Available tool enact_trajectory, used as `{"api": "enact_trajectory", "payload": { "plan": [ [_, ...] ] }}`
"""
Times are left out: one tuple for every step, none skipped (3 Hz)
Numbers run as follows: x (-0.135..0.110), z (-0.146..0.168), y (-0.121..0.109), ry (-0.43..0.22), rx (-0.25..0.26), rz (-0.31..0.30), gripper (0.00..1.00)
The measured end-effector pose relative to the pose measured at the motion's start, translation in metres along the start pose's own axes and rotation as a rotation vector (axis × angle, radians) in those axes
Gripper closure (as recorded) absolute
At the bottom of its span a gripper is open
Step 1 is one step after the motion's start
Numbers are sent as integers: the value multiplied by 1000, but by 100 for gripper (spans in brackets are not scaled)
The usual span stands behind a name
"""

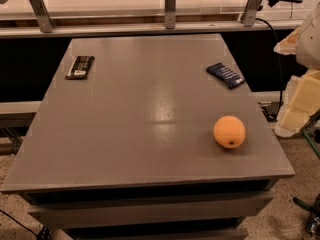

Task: Move orange near rxbar chocolate

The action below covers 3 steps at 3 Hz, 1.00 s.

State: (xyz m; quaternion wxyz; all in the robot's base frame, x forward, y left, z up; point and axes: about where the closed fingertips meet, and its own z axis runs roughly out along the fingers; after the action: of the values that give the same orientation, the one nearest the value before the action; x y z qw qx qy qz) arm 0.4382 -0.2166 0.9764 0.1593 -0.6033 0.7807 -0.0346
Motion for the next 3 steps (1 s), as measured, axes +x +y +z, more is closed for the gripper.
{"api": "enact_trajectory", "payload": {
  "plan": [
    [0, 0, 0, 0, 0, 0, 0],
    [-6, 7, 9, -52, -27, -27, 0],
    [-26, 34, 31, -158, -88, -80, 0]
  ]
}}
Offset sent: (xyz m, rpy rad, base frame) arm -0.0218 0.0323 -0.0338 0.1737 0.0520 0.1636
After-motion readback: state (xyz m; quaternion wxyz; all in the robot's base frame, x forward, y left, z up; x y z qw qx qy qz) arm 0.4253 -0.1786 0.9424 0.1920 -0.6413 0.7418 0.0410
